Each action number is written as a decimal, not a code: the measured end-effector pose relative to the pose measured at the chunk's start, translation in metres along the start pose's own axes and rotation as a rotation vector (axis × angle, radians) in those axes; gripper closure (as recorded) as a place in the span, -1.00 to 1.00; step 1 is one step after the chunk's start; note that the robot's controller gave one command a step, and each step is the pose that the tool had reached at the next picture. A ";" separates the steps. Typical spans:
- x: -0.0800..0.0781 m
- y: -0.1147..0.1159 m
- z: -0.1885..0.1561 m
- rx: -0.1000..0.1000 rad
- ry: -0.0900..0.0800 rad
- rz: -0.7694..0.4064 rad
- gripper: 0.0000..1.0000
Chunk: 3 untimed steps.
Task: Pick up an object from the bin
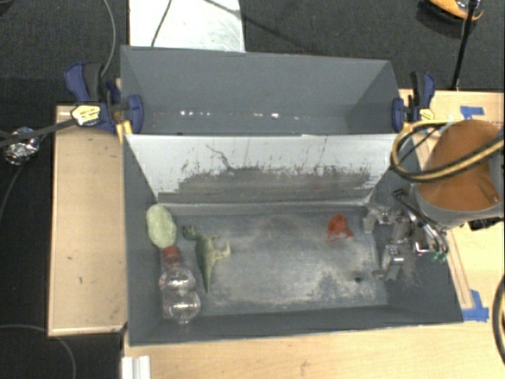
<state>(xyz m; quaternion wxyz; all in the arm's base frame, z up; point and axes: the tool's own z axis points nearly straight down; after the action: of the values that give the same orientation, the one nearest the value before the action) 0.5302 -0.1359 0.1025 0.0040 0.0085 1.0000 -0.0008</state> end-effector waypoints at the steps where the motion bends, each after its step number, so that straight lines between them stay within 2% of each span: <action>1: 0.001 0.004 -0.011 -0.006 0.022 0.009 -1.00; 2: -0.015 0.004 -0.071 -0.001 0.003 0.002 -1.00; 3: -0.021 0.006 -0.072 0.002 -0.006 -0.040 -1.00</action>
Offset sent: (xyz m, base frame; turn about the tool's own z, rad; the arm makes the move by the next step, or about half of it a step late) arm 0.0592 0.0150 0.0145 -0.5408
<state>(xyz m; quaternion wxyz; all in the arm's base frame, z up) 0.5511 -0.1298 0.1744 0.0068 -0.0113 0.9999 -0.0019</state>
